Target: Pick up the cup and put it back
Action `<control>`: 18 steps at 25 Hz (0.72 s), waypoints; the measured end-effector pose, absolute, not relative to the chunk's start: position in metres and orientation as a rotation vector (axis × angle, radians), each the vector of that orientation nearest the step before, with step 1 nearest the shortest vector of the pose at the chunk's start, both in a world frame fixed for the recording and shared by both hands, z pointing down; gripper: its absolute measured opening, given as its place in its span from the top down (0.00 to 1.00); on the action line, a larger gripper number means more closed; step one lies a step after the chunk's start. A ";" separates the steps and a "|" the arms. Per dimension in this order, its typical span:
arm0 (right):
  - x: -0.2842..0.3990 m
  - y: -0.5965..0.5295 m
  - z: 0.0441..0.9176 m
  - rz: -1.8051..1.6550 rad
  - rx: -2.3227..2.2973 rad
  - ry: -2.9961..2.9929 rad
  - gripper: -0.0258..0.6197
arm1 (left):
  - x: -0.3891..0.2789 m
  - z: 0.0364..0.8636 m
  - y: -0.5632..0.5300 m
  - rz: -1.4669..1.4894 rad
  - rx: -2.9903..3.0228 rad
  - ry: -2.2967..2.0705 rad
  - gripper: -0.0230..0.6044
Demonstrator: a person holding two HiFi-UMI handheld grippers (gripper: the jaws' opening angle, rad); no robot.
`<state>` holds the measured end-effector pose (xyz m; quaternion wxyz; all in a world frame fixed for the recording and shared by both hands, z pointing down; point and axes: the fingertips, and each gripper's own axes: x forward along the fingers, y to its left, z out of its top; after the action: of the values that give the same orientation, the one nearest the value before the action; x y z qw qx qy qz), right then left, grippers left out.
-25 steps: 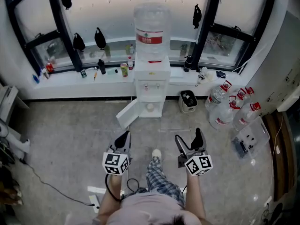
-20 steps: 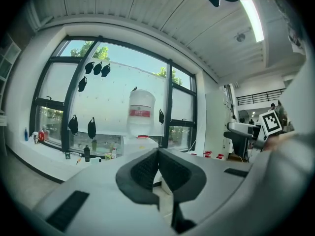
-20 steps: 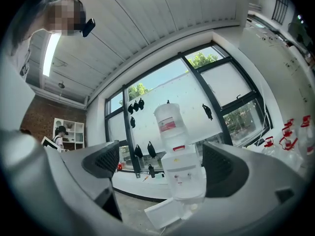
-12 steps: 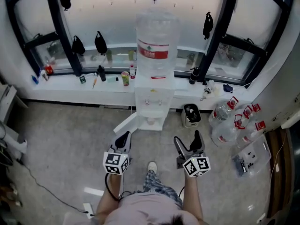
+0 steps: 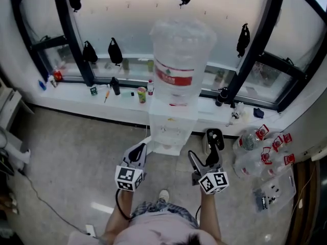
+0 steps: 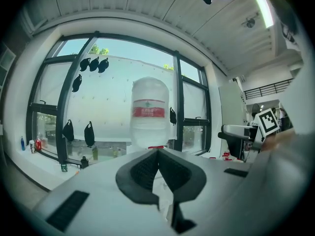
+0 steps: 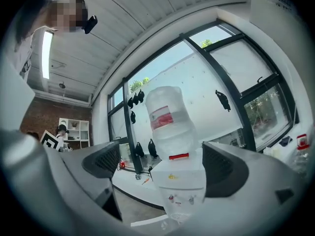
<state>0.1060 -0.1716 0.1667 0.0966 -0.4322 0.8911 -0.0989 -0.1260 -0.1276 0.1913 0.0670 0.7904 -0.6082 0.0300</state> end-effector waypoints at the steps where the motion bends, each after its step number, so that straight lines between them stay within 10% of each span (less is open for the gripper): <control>1: 0.104 -0.179 0.170 -0.306 -1.279 2.641 0.16 | -0.126 0.194 -0.133 0.102 2.379 -1.831 0.92; 18: 0.074 -0.229 0.180 -0.357 -1.323 2.658 0.16 | -0.147 0.204 -0.188 0.179 2.392 -1.761 0.92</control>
<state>0.0735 -0.2292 0.1802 0.0755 -0.4413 0.8862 -0.1191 -0.1468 -0.1877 0.2035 0.0827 0.8011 -0.5897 0.0600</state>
